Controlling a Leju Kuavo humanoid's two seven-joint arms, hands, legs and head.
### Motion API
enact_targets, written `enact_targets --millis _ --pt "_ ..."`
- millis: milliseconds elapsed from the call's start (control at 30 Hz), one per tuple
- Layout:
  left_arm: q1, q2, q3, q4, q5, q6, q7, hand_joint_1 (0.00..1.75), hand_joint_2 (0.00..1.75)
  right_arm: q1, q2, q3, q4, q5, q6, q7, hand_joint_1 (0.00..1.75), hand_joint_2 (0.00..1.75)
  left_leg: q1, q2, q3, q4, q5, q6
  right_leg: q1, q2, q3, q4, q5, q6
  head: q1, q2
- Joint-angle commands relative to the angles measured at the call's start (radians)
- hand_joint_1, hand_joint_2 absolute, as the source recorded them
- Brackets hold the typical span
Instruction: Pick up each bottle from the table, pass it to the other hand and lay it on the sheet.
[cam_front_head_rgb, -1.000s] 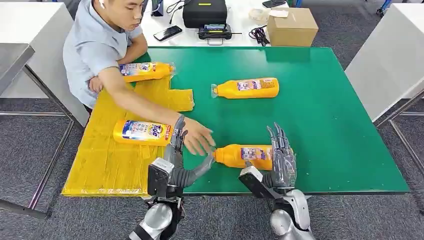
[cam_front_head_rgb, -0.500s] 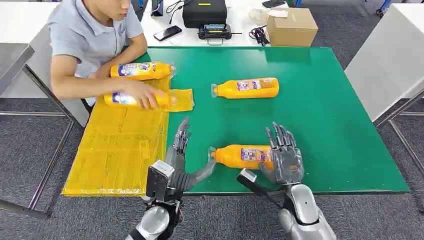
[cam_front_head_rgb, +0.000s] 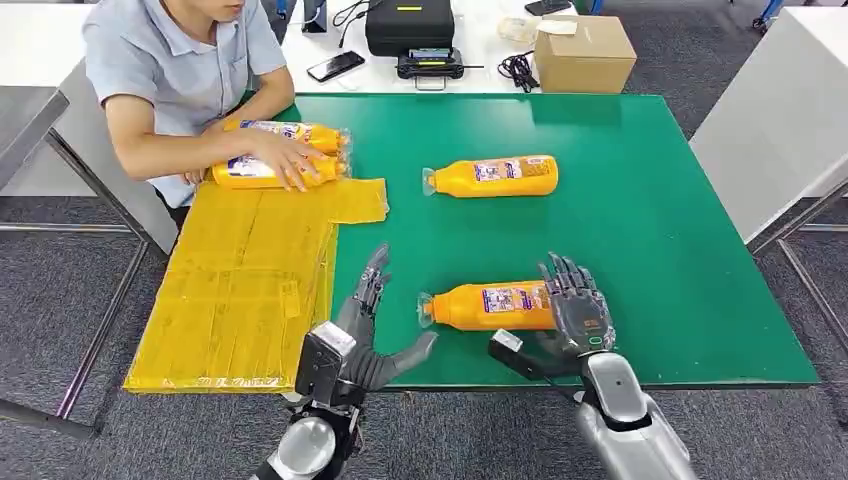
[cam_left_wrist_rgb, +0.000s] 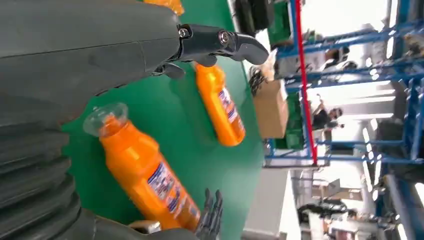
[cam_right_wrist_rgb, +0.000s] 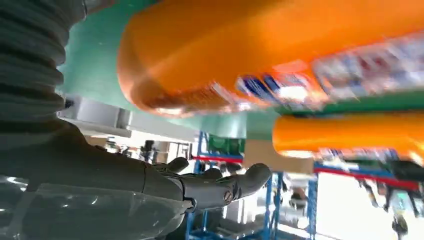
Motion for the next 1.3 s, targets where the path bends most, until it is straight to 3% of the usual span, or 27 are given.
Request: enact_targets --millis 33,433,700,1300 --pt "-0.016 0.043 -0.038 0.023 -0.024 -0.022 0.048 0.0 1.75 -0.067 -0.055 0.072 0.101 -0.055 0.097 0.0 0.0 1.75 0.001 0.002 0.004 -0.001 -0.001 -0.002 0.001 0.001 0.004 -0.001 -0.001 -0.002 0.0 0.0" --pt "-0.02 0.038 -0.034 0.032 -0.021 -0.036 0.046 0.0 1.75 -0.13 -0.072 0.12 0.138 -0.037 0.123 0.016 0.0 1.75 0.001 0.002 0.003 -0.001 0.0 -0.001 0.001 0.001 0.002 -0.001 0.0 -0.001 0.0 0.0" --pt "-0.034 0.033 -0.046 0.05 -0.039 -0.024 0.036 0.0 1.75 -0.142 -0.041 0.128 0.162 -0.052 0.082 0.0 0.0 1.75 0.001 0.002 0.004 -0.001 -0.001 -0.001 0.001 0.001 0.003 -0.001 0.0 -0.002 0.0 0.0" --pt "-0.061 0.021 -0.068 0.083 -0.023 -0.047 0.044 0.0 1.75 -0.14 -0.053 0.137 0.214 -0.197 0.195 -0.062 0.0 1.75 0.002 0.001 0.007 -0.001 -0.001 -0.002 0.002 0.0 0.006 -0.002 -0.001 -0.002 0.0 0.0"
